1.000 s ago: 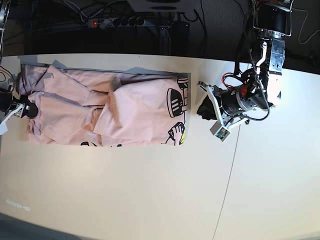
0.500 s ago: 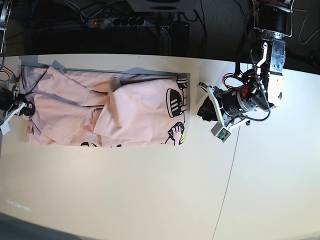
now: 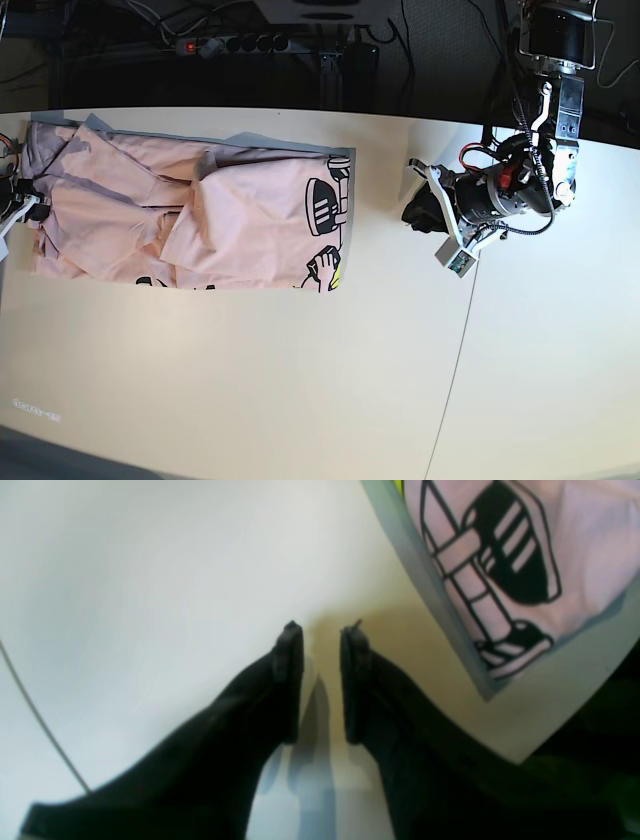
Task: Fold the T-shirt properly
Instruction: 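Hold the strip's other end with the right gripper and drag it inward, then lift the right gripper's end and fold it over onto the stack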
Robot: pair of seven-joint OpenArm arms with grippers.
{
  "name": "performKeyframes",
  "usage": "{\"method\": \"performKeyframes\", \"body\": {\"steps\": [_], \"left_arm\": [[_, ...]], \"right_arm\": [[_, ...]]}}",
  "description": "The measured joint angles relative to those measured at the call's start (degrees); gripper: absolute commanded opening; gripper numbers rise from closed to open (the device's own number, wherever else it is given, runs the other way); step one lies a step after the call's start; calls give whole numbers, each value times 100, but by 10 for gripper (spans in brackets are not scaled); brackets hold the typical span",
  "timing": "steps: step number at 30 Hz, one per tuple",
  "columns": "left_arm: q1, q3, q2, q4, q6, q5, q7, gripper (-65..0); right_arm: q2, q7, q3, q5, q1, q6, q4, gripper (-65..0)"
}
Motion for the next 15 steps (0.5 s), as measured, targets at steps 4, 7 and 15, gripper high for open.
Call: {"method": "performKeyframes", "body": {"steps": [4, 7, 15], "left_arm": [[44, 2, 2, 0, 0, -9, -4, -486], [59, 9, 22, 0, 0, -7, -4, -486], [79, 13, 33, 0, 0, -4, -256, -486]], "right_arm": [[0, -39, 129, 334, 0, 0, -17, -650], [-50, -295, 595, 723, -17, 7, -52, -650], [-92, -1036, 2070, 1899, -122, 24, 109, -650]]}}
